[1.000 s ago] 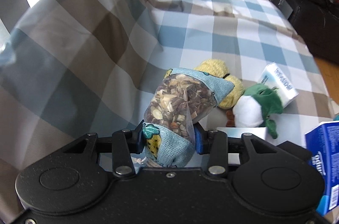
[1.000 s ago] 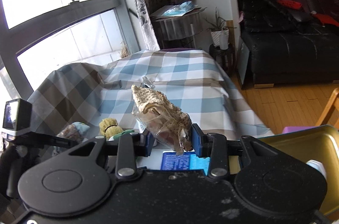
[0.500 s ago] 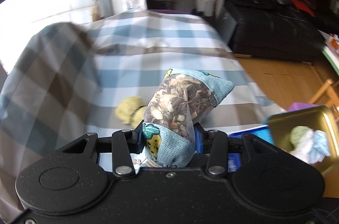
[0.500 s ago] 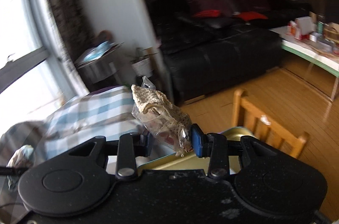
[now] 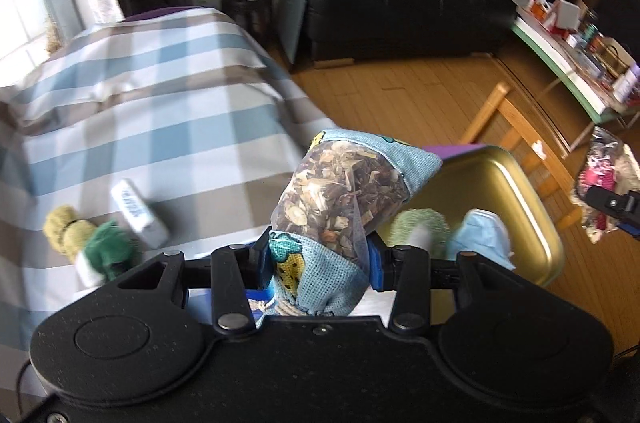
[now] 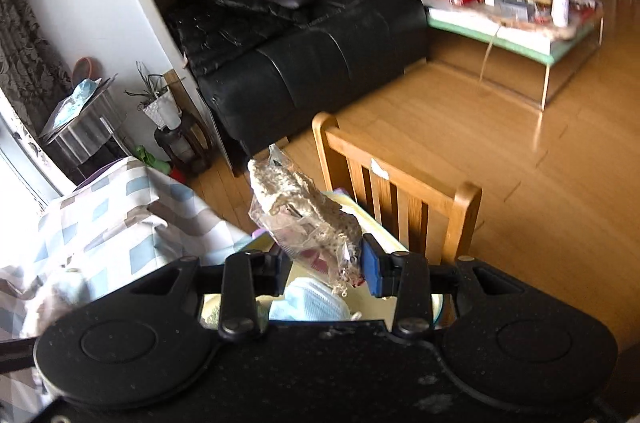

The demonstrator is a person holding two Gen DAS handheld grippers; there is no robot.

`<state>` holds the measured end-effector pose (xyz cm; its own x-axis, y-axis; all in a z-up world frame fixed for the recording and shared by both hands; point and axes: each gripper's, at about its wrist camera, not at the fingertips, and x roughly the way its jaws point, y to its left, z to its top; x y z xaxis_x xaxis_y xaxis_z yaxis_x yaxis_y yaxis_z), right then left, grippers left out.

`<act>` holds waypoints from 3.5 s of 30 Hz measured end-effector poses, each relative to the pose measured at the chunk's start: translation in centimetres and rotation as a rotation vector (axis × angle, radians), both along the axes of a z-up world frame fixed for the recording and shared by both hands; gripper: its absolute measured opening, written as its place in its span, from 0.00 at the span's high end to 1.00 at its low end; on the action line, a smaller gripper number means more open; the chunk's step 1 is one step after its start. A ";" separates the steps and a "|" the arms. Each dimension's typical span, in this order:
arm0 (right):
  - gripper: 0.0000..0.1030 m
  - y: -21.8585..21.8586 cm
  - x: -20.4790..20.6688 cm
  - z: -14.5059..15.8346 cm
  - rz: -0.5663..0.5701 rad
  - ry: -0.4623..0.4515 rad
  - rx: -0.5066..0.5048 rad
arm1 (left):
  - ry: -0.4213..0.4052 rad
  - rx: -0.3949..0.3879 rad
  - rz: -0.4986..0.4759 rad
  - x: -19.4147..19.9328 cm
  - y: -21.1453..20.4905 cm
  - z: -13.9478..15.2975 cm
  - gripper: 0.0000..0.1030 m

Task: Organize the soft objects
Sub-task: 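Carry the pouch and lace sachet into the gold tray and release both, then move the left tool to the yellow towel while the right tool approaches the green plush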

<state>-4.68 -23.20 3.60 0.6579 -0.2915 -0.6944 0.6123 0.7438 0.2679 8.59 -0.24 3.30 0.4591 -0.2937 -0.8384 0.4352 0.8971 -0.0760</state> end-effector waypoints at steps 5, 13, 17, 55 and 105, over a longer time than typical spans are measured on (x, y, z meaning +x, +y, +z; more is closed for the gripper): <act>0.65 0.2 0.0 -0.4 0.002 0.029 0.016 | 0.053 0.003 -0.039 -0.3 -3.6 -1.9 0.58; 0.64 0.0 -0.2 -0.8 -0.001 0.026 0.041 | 0.144 -0.005 -0.068 -0.9 -7.6 -5.3 0.57; 0.64 0.0 0.1 -1.0 0.000 0.039 0.049 | 0.158 0.001 -0.095 -1.3 -9.4 -6.0 0.57; 0.46 1.3 0.9 -1.2 -0.012 0.008 -0.026 | 0.001 0.040 -0.086 -4.6 -6.6 -3.7 0.40; 0.01 15.2 3.4 -1.8 0.398 -0.037 -0.251 | -0.066 0.173 0.369 10.9 25.8 -5.6 0.34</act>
<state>-1.30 -8.04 1.78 0.7753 -0.1675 -0.6090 0.2602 0.9633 0.0663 19.53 25.58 -2.25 0.5619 0.0436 -0.8261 0.0808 0.9909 0.1072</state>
